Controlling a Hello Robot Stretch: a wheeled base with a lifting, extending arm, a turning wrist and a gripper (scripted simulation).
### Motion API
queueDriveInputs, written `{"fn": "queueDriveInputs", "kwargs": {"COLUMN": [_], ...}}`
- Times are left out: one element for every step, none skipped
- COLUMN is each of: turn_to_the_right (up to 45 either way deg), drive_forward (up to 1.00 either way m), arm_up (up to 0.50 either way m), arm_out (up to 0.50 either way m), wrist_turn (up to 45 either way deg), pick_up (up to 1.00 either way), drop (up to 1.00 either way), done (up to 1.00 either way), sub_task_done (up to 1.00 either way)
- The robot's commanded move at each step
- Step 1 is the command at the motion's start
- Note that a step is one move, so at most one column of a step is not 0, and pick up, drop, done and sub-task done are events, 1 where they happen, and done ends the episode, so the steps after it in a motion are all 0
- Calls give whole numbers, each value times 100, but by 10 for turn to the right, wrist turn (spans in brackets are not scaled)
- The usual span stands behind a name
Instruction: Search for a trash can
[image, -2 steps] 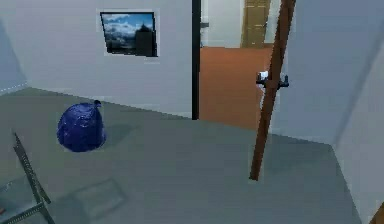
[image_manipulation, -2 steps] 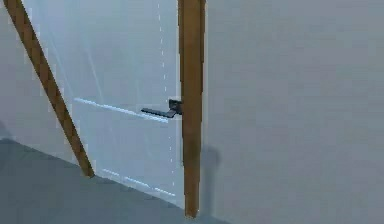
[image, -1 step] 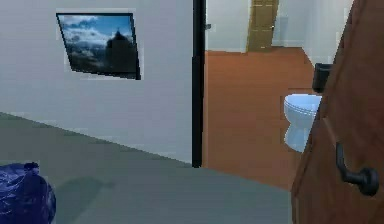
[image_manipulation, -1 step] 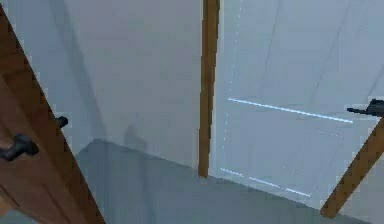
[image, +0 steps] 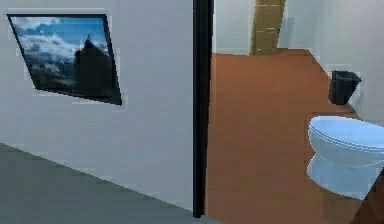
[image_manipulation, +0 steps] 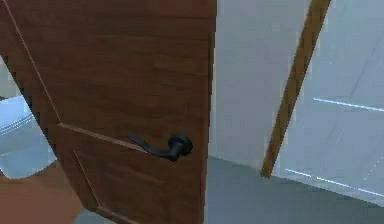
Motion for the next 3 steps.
{"fn": "queueDriveInputs", "kwargs": {"turn_to_the_right": [270,0,-60], "drive_forward": [0,80,0], "arm_up": [0,0,0], "arm_out": [0,0,0], "wrist_turn": [0,0,0], "pick_up": [0,0,0], "drop": [0,0,0], "done": [0,0,0], "sub_task_done": [0,0,0]}}
